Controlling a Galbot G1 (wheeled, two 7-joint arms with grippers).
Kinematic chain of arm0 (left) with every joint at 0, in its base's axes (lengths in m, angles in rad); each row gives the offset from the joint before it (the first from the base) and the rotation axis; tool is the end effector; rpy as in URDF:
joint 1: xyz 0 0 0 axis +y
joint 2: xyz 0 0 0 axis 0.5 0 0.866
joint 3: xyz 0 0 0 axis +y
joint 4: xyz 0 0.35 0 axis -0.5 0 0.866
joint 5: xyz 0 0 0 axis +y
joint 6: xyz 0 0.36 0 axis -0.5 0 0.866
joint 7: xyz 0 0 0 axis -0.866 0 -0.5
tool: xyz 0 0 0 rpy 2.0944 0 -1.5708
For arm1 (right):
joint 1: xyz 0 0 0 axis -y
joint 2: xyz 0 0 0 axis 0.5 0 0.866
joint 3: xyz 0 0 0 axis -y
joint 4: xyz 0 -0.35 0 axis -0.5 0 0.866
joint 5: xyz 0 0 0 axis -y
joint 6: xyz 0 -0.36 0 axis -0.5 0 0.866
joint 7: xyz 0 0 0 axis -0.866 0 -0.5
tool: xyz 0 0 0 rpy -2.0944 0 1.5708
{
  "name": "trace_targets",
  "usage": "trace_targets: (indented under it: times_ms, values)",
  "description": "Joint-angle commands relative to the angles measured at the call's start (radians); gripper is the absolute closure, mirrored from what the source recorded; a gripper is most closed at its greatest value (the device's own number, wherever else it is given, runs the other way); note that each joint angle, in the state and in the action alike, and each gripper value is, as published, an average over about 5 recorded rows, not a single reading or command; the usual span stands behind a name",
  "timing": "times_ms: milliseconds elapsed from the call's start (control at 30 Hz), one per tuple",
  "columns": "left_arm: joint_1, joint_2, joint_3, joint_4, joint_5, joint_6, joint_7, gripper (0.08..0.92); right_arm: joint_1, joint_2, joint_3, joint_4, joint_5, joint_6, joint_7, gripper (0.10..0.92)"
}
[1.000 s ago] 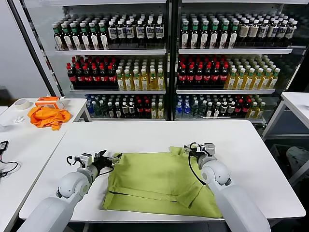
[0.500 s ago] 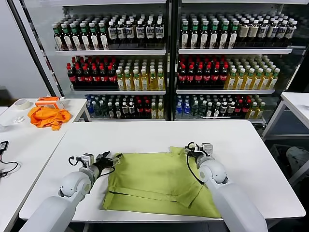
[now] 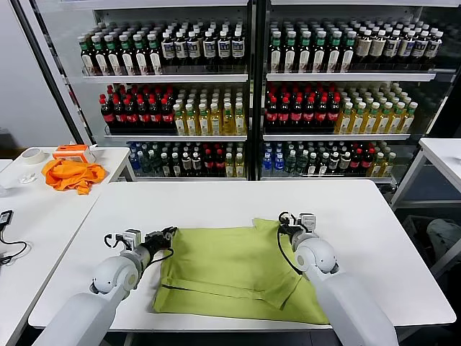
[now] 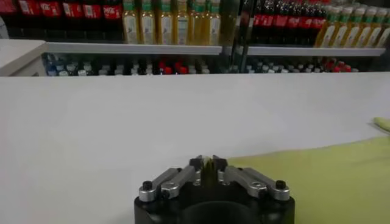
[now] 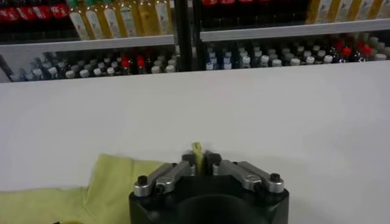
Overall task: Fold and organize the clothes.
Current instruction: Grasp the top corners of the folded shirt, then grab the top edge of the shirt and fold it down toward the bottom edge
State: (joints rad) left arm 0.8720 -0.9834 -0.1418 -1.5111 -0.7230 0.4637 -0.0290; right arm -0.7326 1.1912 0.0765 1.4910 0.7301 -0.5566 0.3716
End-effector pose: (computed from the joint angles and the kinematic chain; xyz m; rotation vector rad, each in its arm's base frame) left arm 0.3952 0.0944 -0.3194 -0.3519 -2.5531 0.0325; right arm 0.4343 0.0038 -0.2890 0.1169 -2.5829 -0.0676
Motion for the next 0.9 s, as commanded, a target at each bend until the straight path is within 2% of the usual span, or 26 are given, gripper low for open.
trace_targets:
  times_ms: [33, 300, 633, 900]
  values:
    - [-0.003, -0.001, 0.003, 0.011, 0.002, -0.034, 0.004, 0.897, 0.001, -0.002, 0.002, 0.019, 0.006, 0.038, -0.022, 0.919]
    - [0.017, 0.042, -0.014, -0.037, -0.036, -0.086, 0.016, 0.918, -0.032, -0.06, 0.008, 0.174, 0.066, 0.01, 0.014, 0.92]
    - [0.146, 0.095, -0.075, -0.191, -0.098, -0.134, 0.016, 0.918, -0.203, -0.183, 0.063, 0.401, 0.097, -0.021, 0.047, 0.92]
    - [0.302, 0.123, -0.113, -0.334, -0.093, -0.131, 0.019, 0.918, -0.38, -0.249, 0.12, 0.55, 0.092, -0.022, 0.065, 0.92]
